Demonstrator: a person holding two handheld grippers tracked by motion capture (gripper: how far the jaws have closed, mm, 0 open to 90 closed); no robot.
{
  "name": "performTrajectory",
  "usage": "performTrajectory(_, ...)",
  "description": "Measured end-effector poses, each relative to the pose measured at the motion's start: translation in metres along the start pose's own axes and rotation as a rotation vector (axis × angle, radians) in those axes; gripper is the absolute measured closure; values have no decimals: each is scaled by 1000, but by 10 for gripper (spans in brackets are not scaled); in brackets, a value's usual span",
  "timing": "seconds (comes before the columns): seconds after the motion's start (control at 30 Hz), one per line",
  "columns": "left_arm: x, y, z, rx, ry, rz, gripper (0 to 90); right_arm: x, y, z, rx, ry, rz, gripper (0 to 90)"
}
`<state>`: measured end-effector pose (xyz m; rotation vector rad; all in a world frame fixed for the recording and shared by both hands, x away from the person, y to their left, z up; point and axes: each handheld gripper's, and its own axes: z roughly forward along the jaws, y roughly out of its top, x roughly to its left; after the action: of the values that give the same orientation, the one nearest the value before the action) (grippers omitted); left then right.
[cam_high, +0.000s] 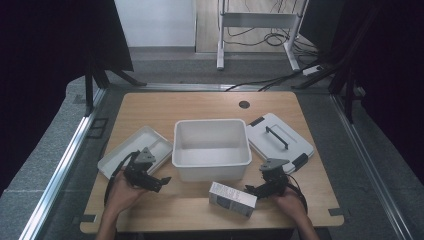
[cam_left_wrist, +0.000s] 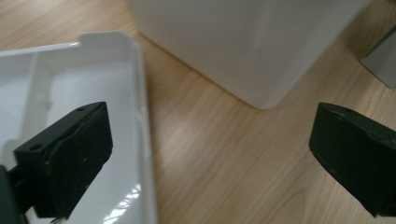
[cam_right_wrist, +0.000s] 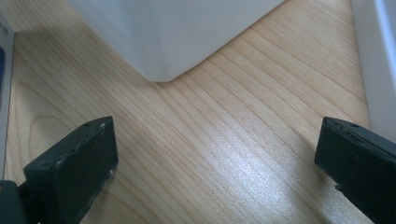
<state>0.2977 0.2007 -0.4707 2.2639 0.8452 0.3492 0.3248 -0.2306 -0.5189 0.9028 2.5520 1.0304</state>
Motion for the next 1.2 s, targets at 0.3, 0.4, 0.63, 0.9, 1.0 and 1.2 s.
performTrajectory(0.3, -27, -10, 35, 26, -35, 30, 0, 0, 0, 0, 0, 0, 0, 0)
performTrajectory(0.4, -30, -13, 43, 41, -35, 35, 0, 0, 0, 0, 1, 0, 0, 0)
performTrajectory(0.63, -30, -18, 51, 31, -66, 11, 0, -1, -1, -13, 13, 4, -5, 0)
performTrajectory(0.9, -31, -18, 51, 34, -66, 8, 0, 8, -10, -35, 76, 24, -49, 33)
performTrajectory(1.0, -31, -18, 51, 34, -66, 8, 0, 13, -13, -43, 89, 45, -54, 33)
performTrajectory(1.2, -31, -18, 51, 34, -63, 2, 0, 30, -14, -55, 122, 76, -92, 51)
